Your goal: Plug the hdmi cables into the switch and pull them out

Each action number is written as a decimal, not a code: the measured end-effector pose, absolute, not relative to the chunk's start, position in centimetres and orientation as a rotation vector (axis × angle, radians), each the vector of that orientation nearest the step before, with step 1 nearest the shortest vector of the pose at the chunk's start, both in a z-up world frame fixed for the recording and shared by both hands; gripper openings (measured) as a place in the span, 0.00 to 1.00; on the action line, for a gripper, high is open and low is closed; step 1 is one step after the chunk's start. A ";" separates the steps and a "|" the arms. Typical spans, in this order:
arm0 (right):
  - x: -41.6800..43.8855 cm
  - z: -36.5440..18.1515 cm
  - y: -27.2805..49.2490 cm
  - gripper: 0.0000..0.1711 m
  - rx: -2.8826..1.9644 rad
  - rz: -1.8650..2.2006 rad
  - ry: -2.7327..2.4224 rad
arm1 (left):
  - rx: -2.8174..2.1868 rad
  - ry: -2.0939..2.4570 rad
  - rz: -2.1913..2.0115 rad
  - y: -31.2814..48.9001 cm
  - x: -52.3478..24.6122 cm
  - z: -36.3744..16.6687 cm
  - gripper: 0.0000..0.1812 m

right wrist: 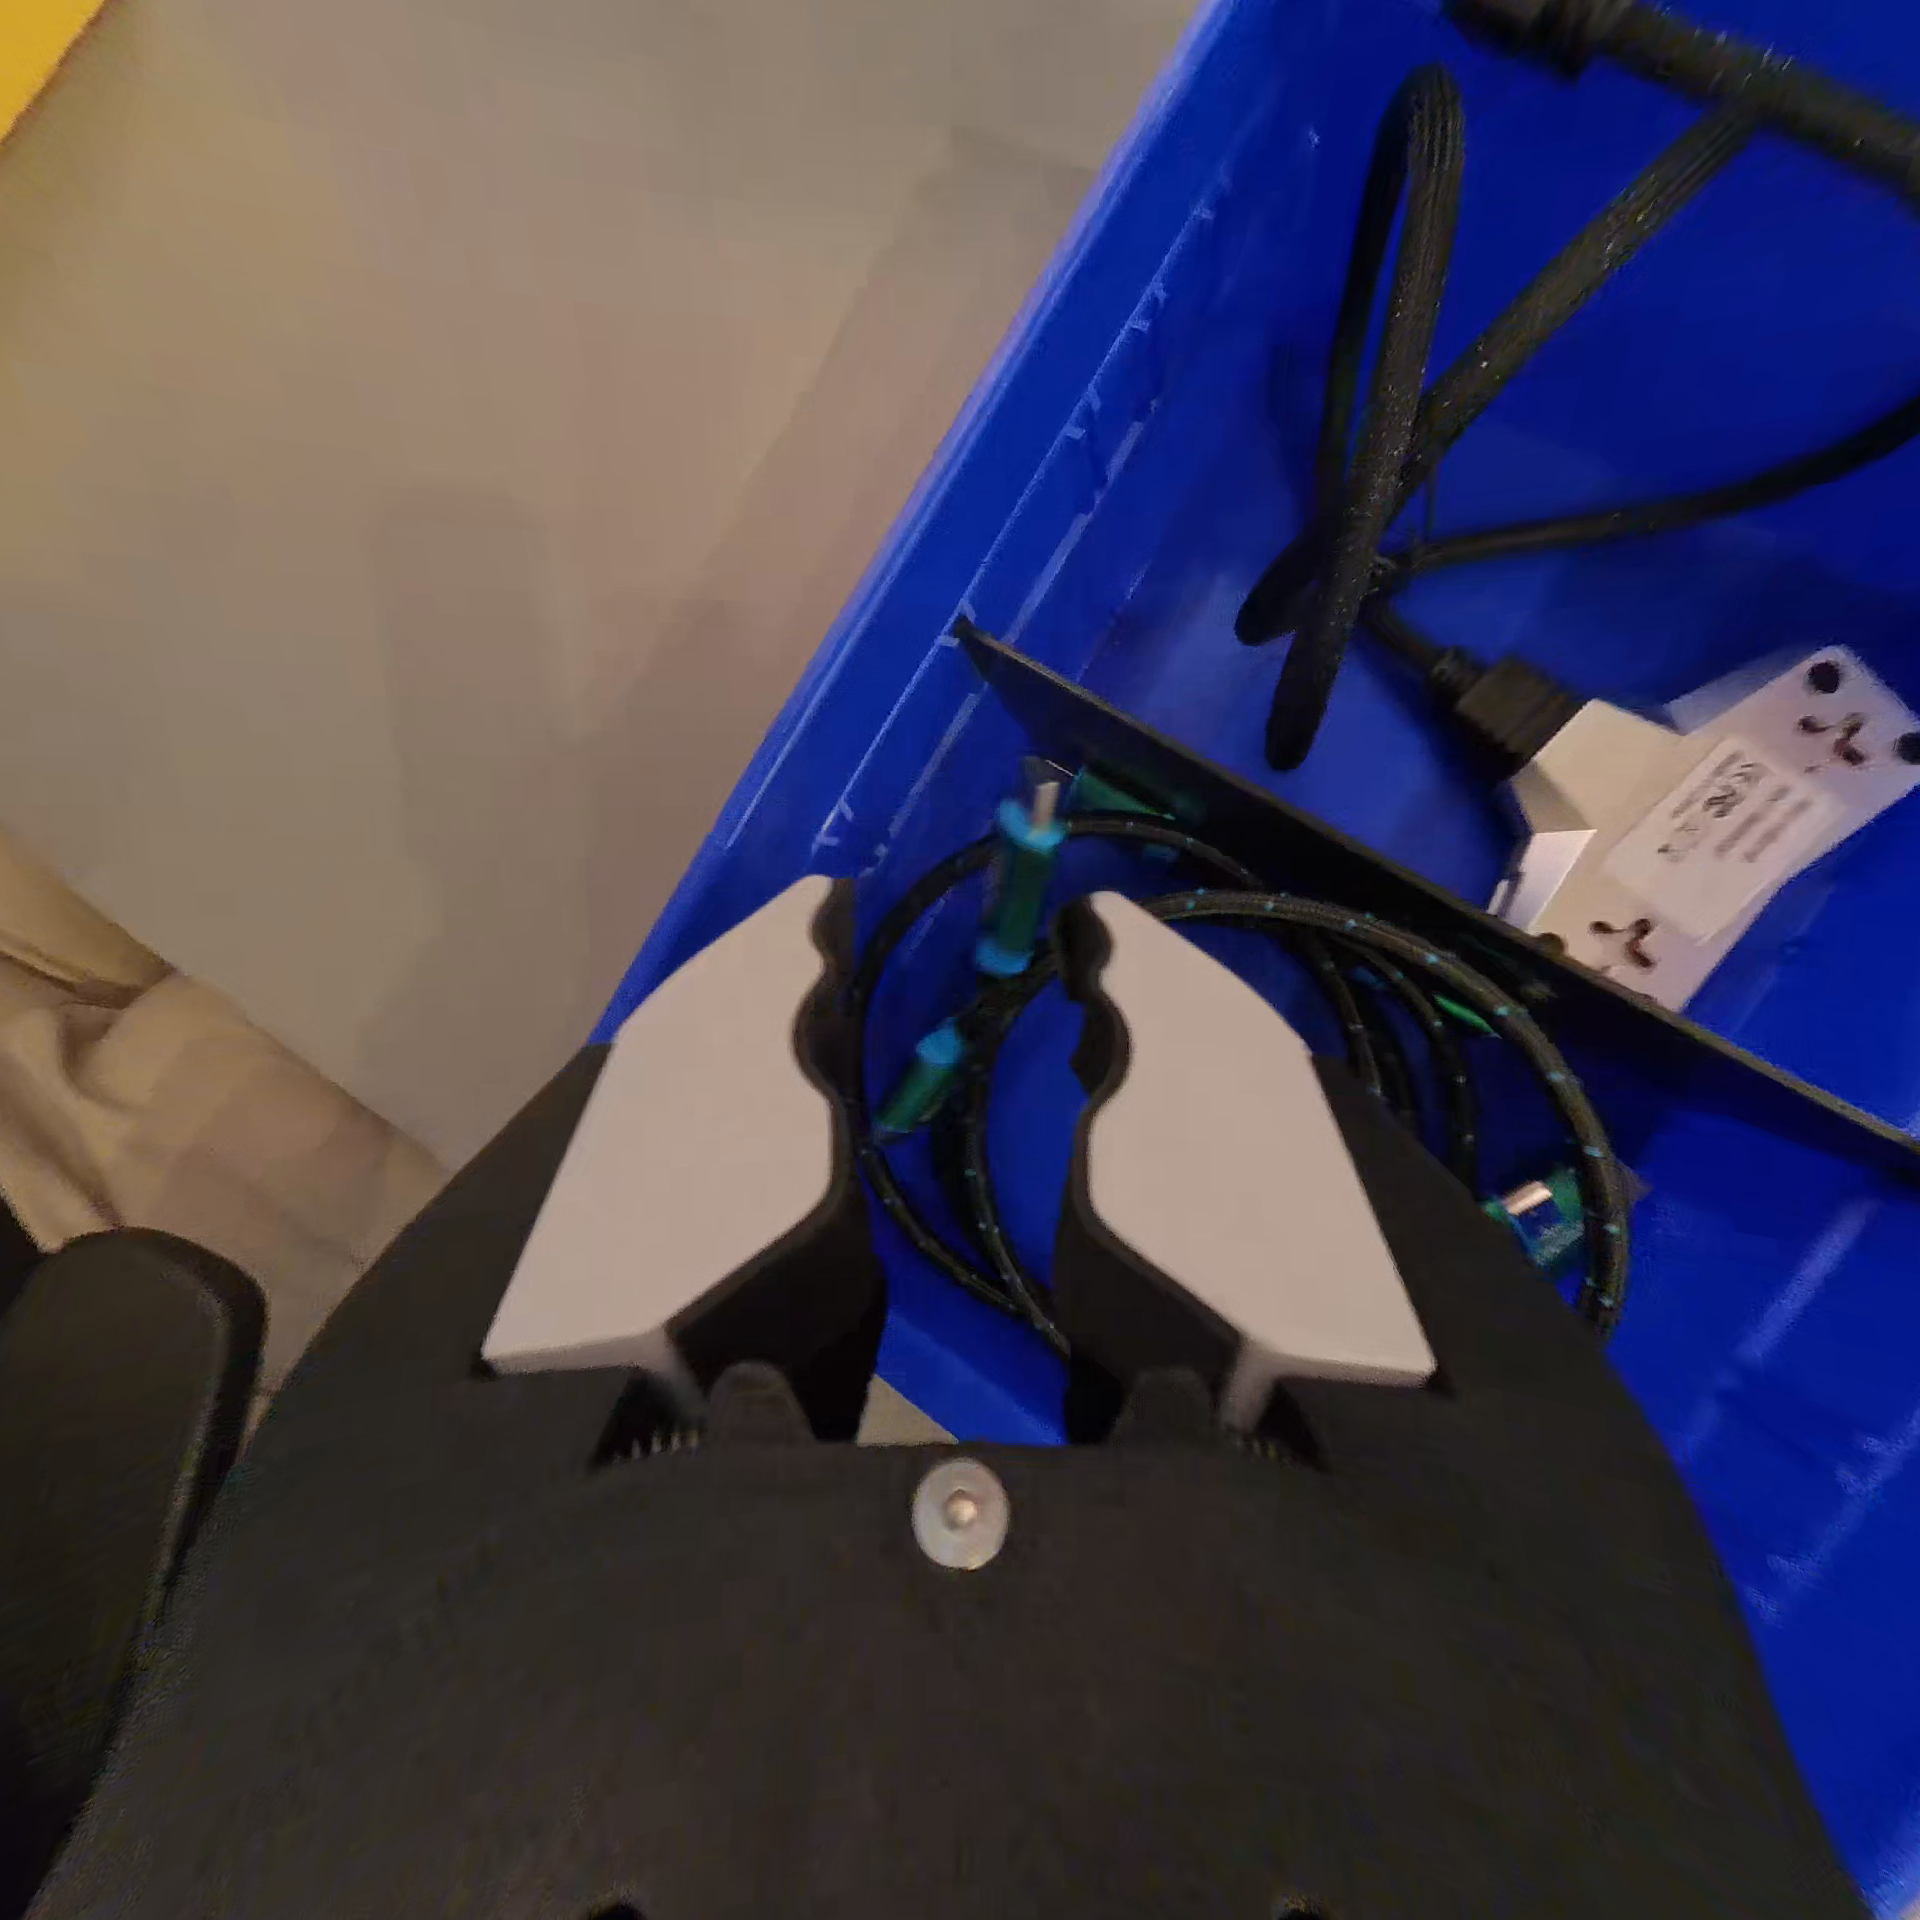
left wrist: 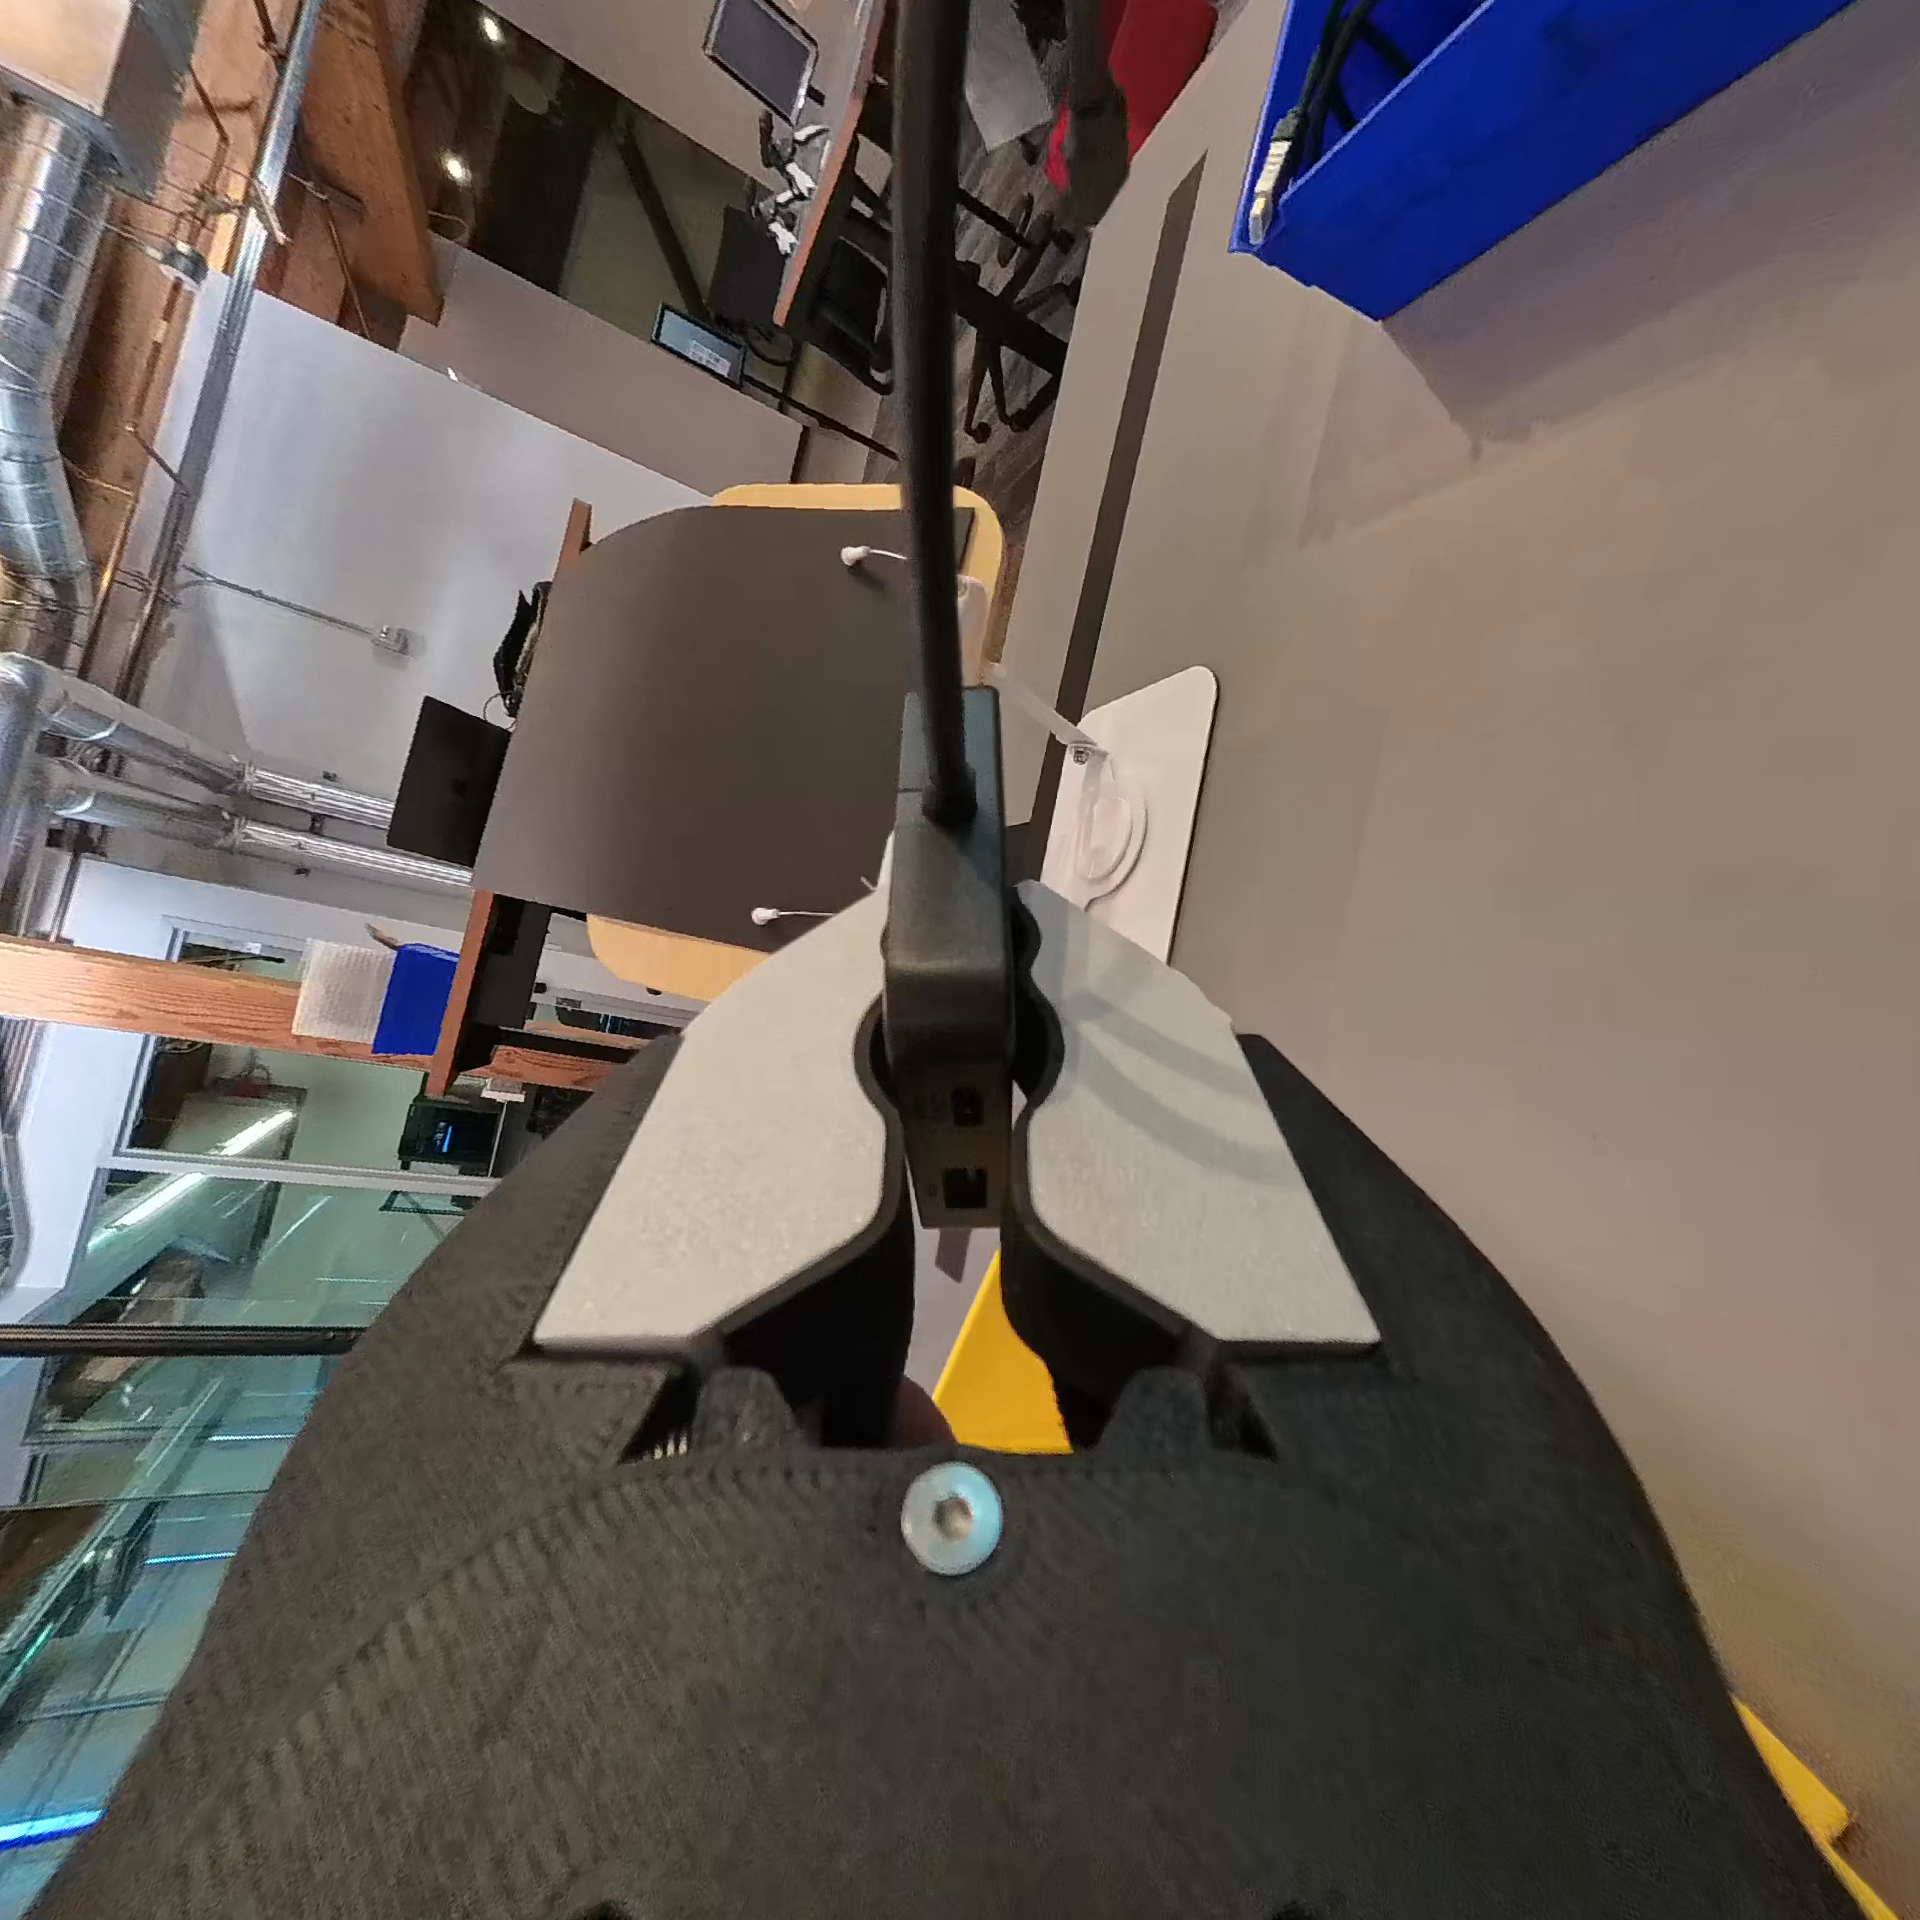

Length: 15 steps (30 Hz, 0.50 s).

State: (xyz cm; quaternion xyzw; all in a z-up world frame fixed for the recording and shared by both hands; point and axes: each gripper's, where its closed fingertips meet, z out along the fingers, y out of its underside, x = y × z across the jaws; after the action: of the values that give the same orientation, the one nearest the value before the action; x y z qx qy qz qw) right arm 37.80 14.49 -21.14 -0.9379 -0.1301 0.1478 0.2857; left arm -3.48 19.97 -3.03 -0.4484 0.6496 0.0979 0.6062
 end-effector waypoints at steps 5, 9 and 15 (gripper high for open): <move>39.1 -18.1 14.9 0.27 -2.471 0.234 -0.337 | -1.044 1.498 0.183 19.9 -3.2 -3.3 0.08; 32.4 -10.2 15.8 0.29 -2.118 0.078 -0.709 | -1.027 1.528 0.175 19.5 -2.1 -4.2 0.08; 13.5 -3.8 12.7 0.29 -1.525 -0.081 -1.356 | -1.021 1.605 0.190 18.3 0.1 -6.4 0.08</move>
State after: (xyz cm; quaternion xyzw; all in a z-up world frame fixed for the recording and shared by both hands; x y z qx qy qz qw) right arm 13.54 12.74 -3.76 -0.6368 -0.5660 -0.0338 0.5225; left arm 0.13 18.34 -6.40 -0.4361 0.6858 0.0812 0.5769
